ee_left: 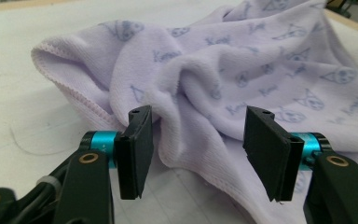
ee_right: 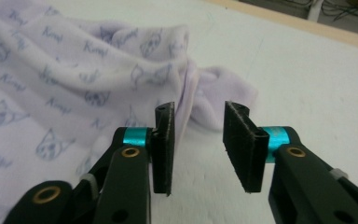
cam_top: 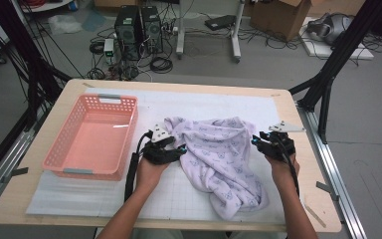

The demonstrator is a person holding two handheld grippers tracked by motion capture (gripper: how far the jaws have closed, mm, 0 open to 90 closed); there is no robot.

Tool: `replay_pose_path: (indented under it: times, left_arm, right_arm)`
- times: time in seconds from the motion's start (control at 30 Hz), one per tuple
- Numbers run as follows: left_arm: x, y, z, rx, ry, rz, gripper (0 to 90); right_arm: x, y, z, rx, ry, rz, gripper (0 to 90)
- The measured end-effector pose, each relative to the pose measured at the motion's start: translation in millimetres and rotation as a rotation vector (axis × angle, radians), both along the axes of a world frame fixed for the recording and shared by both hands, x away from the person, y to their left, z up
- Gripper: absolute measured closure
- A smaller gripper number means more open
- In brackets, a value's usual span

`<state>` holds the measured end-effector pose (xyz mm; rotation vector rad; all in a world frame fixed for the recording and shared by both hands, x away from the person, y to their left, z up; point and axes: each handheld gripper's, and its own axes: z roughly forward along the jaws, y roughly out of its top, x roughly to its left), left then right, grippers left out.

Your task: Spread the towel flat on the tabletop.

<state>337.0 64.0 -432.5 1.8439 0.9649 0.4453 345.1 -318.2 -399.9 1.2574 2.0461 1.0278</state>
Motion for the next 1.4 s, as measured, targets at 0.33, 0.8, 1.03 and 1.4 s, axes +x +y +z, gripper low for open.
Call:
replay_pose_path:
  times: [0.33, 0.8, 1.03, 1.4]
  left_arm:
    - [-9.5, 2.9, -12.7, 0.0, 0.022, -0.037, 44.7]
    - [-11.5, 3.1, -15.8, 0.003, 0.031, -0.058, 47.3]
    - [-12.8, 2.1, -16.0, 0.003, 0.027, -0.076, 49.9]
    - [-16.9, -7.3, -16.8, 0.03, 0.066, -0.162, 50.6]
  right_arm:
    - [-20.3, 13.4, -39.4, -0.024, 0.16, 0.16, 62.3]
    - [16.5, -0.2, -32.5, -0.036, 0.1, -0.021, 88.8]
    - [21.5, -27.5, -22.4, 0.036, 0.037, -0.223, 86.6]
    - [-21.4, -27.0, -17.9, 0.09, -0.017, -0.075, 66.7]
